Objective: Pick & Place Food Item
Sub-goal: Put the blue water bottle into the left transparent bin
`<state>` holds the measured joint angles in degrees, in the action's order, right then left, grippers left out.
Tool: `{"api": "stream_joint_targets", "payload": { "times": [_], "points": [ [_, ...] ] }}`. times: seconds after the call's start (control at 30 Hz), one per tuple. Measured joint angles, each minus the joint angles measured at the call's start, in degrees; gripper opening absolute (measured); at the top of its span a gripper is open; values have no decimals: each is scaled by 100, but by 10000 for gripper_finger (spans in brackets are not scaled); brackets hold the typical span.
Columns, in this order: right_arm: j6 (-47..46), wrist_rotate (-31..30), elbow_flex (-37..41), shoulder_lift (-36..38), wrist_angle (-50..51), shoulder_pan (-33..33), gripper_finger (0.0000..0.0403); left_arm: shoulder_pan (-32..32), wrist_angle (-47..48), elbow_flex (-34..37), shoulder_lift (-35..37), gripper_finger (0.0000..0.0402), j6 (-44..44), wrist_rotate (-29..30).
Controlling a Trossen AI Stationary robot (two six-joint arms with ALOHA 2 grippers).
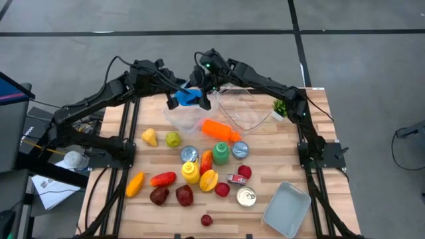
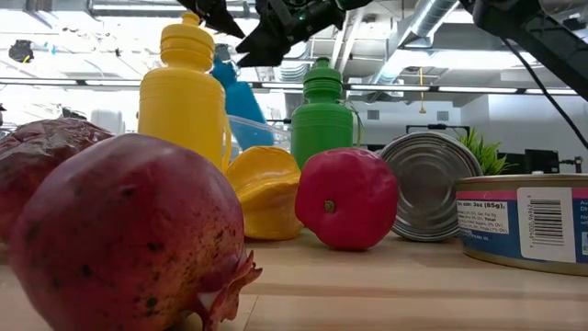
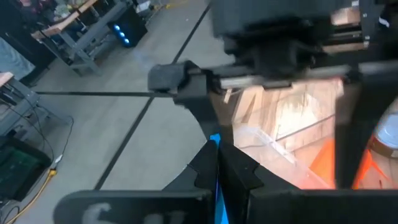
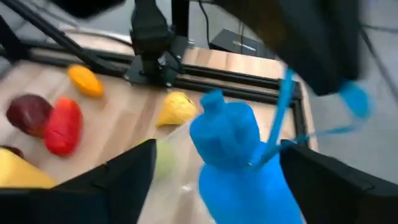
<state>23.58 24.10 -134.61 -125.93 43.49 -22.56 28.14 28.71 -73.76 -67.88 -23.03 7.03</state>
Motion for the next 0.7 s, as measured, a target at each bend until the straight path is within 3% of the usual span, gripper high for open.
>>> {"api": "stream_joint_targets", "payload": {
  "times": [0.2,0.7],
  "points": [
    [670,-857,0,0,-53,174,396,0,-32,0,-2,0,0,0],
    [330,-796,-12,-138,-403,116,382,-13,-321,0,-4,0,146,-199]
  ]
}}
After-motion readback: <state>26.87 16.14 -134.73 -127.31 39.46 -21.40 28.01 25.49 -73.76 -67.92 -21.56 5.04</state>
